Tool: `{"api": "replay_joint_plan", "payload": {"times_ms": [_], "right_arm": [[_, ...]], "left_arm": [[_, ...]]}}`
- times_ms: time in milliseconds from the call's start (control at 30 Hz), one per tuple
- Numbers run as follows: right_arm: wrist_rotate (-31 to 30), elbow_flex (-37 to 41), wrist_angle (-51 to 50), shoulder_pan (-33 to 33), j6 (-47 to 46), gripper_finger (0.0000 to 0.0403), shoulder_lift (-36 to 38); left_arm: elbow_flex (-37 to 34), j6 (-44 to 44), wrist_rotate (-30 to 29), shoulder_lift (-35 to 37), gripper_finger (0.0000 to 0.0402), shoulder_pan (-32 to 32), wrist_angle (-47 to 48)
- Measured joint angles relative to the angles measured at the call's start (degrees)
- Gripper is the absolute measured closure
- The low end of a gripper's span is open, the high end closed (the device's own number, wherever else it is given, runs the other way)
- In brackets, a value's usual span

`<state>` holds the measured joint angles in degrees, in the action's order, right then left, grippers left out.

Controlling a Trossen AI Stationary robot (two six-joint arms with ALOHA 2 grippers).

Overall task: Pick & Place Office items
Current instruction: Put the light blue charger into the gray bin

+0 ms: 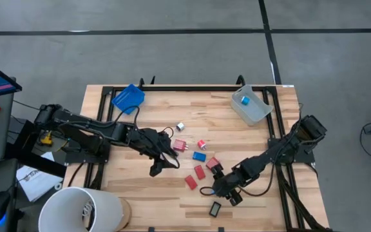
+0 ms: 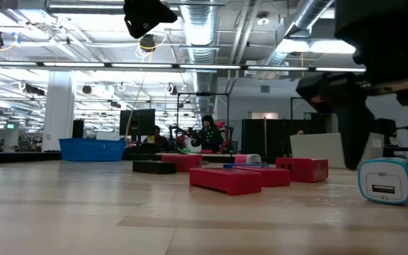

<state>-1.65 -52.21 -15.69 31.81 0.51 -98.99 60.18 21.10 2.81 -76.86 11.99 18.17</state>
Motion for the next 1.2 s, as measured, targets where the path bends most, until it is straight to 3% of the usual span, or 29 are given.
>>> {"api": "replay_joint_plan", "payload": {"times_ms": [267, 500, 767, 967, 1200], "right_arm": [[0.3, 0.0, 2.1, -0.1, 0.0, 0.0202, -1.7], [1.4, 0.0, 3.5, -2.6, -1.2, 0.0296, -1.6], [2.5, 0.0, 3.3, -7.8, -8.5, 0.0295, 4.5], [-6.0, 0.0, -0.5, -13.1, -14.1, 0.0295, 15.0], [-23.6, 0.0, -8.5, -23.0, -23.6, 0.0295, 29.4]], "left_arm": [[0.0, 0.2, 0.0, 0.0, 0.0154, 0.0, 0.0], [0.0, 0.2, 0.0, 0.0, 0.0154, -0.1, 0.1], [0.0, -1.2, -3.0, 0.0, 0.016, -0.1, 7.3], [0.0, -1.4, -4.4, 0.0, 0.0158, -1.2, 13.8], [0.0, -1.6, -6.1, 0.0, 0.016, -2.3, 13.9]]}}
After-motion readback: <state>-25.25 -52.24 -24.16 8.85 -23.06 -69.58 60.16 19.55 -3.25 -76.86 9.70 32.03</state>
